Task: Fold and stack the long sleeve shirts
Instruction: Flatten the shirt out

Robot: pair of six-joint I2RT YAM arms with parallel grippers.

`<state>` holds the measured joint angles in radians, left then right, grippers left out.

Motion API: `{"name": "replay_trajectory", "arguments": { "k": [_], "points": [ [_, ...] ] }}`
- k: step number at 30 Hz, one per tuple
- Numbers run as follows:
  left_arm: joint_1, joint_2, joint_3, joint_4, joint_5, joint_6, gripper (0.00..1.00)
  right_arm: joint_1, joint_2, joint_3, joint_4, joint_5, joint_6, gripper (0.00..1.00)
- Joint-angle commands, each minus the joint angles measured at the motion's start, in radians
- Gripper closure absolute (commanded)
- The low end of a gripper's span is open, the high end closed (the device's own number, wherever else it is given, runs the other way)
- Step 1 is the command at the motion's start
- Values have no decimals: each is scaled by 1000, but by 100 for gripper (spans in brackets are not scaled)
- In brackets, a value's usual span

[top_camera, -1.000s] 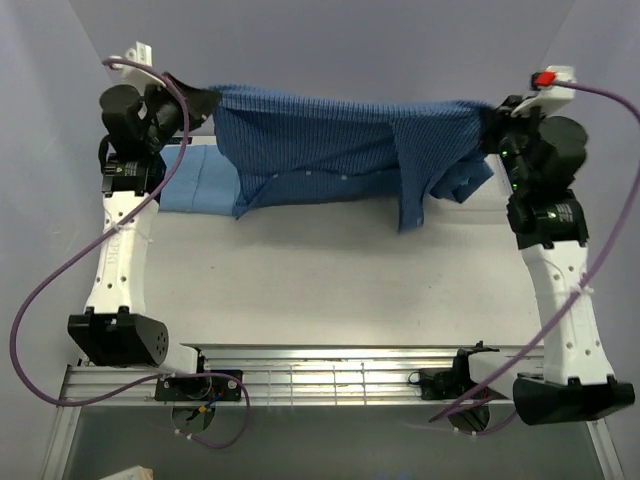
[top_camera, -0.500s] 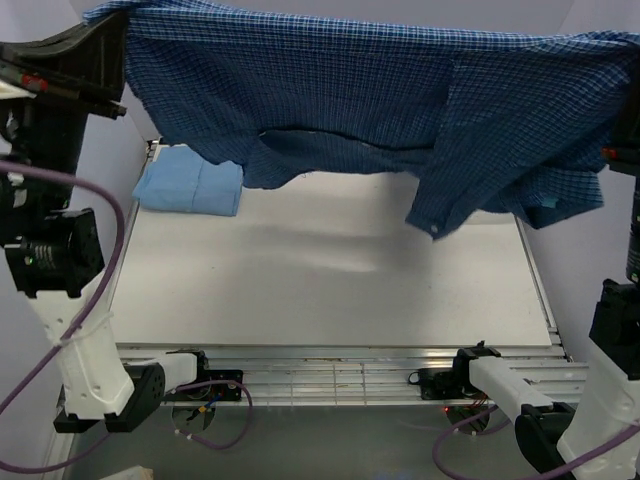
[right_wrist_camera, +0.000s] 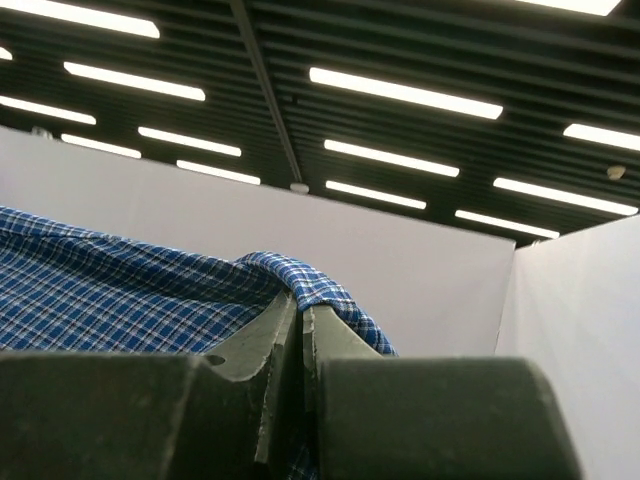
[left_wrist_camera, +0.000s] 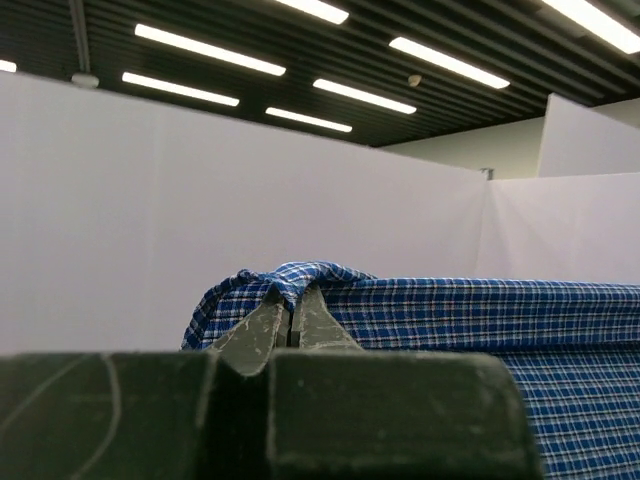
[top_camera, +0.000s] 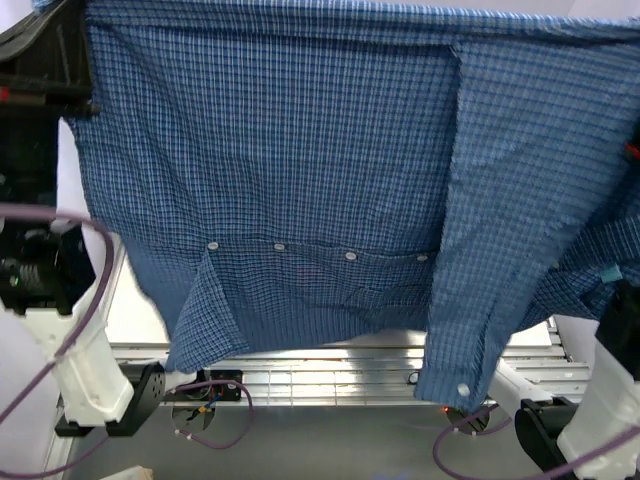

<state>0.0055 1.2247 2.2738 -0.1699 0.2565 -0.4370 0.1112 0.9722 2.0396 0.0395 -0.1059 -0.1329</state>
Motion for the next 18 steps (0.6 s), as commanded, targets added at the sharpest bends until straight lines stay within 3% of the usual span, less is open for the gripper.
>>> {"name": "replay_trajectory", "arguments": {
  "k": [1, 6, 8, 10, 13, 14, 15, 18],
  "points": [
    [11, 162, -28, -89, -193, 38, 100, -5, 129, -13, 34, 136, -54, 92],
    [11, 317, -109, -2, -223, 44, 100, -7, 302, -137, 216, 45, -74, 92],
    [11, 443, -74, 29, -189, 52, 100, -8, 429, -124, 269, 41, -76, 92],
    [11, 550, 95, 17, -154, 61, 100, -16, 528, -61, 350, -41, -103, 92],
    [20, 699, 287, 39, -152, 28, 100, -21, 712, 161, 395, -87, -59, 92],
    [40, 706, 286, 114, -123, -44, 100, -21, 805, 352, 390, -80, -41, 92],
    [53, 688, 268, 156, -94, -70, 100, -25, 842, 431, 399, -66, 8, 92],
    [80, 651, 247, 259, -77, -121, 100, -47, 853, 452, 601, 27, 111, 92]
  ]
}}
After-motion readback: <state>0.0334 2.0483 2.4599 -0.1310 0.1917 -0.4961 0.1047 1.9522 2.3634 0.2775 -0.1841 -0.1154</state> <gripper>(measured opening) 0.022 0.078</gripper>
